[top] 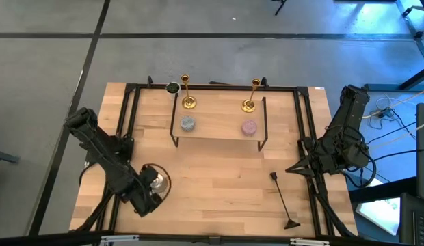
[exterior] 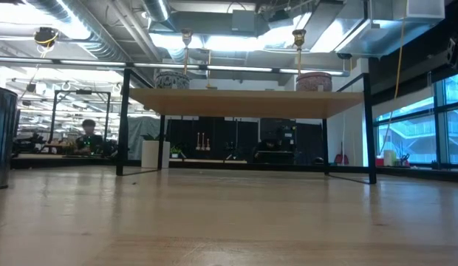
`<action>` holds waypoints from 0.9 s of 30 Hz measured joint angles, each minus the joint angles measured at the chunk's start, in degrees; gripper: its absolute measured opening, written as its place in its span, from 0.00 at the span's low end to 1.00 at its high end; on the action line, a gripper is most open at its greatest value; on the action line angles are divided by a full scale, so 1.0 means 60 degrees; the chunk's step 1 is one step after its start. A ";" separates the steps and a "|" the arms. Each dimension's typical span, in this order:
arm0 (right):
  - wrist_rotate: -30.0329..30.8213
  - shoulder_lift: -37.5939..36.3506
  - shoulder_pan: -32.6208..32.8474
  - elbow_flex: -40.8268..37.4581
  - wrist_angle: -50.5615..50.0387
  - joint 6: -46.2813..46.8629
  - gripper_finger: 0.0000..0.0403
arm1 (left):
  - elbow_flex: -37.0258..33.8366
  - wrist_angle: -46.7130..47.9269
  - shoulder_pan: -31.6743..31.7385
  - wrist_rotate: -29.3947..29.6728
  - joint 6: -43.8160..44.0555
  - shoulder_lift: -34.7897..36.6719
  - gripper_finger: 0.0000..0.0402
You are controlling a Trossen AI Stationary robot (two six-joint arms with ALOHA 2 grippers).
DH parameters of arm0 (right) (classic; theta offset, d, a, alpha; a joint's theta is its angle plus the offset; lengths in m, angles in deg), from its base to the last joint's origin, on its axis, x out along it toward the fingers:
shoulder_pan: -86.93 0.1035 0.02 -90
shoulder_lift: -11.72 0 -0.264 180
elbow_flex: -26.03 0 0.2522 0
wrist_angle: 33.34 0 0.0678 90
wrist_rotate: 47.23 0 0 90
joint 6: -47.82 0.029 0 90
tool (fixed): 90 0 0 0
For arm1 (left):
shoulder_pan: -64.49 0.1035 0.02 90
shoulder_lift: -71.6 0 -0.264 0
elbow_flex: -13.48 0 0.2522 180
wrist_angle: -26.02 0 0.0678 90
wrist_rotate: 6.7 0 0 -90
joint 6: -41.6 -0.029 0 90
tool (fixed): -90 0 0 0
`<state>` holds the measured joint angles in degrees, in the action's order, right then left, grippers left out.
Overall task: Pick & Place candle stick holders
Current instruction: Put the silver scented candle on the shelf
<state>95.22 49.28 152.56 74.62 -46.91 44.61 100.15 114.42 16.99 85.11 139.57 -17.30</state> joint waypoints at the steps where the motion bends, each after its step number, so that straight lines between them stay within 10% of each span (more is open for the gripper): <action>1: 0.0000 0.0000 0.0000 0.0000 -0.0002 0.0036 0.00 | 0.0000 -0.0035 -0.0097 -0.0182 -0.0092 -0.0232 0.00; 8: 0.0000 -0.0002 0.0000 0.0000 0.0002 0.0068 0.00 | -0.0002 -0.0606 -0.0378 -0.0986 -0.0903 -0.1597 0.00; 27: 0.0000 -0.0004 0.0001 0.0000 0.0017 0.0070 0.00 | -0.0069 0.0310 0.1185 0.0528 -0.3697 -0.2376 0.00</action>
<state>95.22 49.26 152.56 74.62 -46.81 45.03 99.73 116.29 24.10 88.27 117.39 -31.55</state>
